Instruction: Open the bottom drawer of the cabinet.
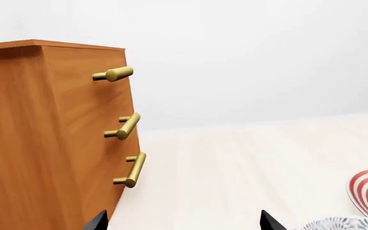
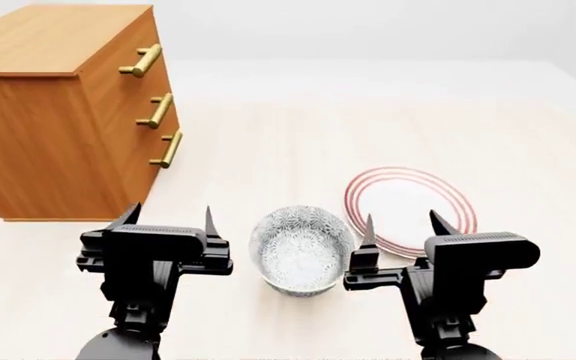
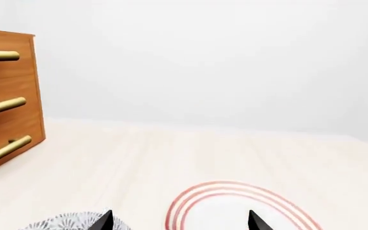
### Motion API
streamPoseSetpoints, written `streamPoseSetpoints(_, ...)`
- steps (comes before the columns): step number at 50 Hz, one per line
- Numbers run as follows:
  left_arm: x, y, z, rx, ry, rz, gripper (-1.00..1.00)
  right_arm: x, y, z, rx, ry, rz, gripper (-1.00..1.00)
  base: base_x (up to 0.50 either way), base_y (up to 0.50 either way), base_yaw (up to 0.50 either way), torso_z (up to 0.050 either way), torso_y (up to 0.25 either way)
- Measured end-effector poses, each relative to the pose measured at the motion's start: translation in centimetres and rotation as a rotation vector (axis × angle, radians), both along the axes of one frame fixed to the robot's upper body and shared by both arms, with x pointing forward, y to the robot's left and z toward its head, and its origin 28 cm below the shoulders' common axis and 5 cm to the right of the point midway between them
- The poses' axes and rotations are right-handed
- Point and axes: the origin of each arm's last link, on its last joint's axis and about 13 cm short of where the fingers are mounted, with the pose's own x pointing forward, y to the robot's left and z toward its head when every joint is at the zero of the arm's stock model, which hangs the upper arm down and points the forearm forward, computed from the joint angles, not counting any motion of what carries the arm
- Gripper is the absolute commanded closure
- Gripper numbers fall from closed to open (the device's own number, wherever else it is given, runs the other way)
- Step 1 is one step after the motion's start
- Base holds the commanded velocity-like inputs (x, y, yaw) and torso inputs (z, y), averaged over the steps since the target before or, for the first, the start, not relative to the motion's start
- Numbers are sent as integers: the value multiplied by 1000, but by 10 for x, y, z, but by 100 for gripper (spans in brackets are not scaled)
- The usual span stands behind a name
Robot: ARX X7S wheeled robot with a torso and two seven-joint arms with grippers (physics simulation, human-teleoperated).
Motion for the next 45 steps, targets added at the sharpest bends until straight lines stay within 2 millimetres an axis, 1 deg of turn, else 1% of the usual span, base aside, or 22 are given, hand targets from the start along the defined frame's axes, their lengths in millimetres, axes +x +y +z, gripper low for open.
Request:
streamPoseSetpoints(31,3,2,-6,10,17,14,-100,1,0,-2,-7,-1,5,-100,500,0,0,0,0)
streamPoseSetpoints(45,5,4,-5,-1,41,15,-100,2,1,-2,-10,-10,13,-100,0,0,0,0,0)
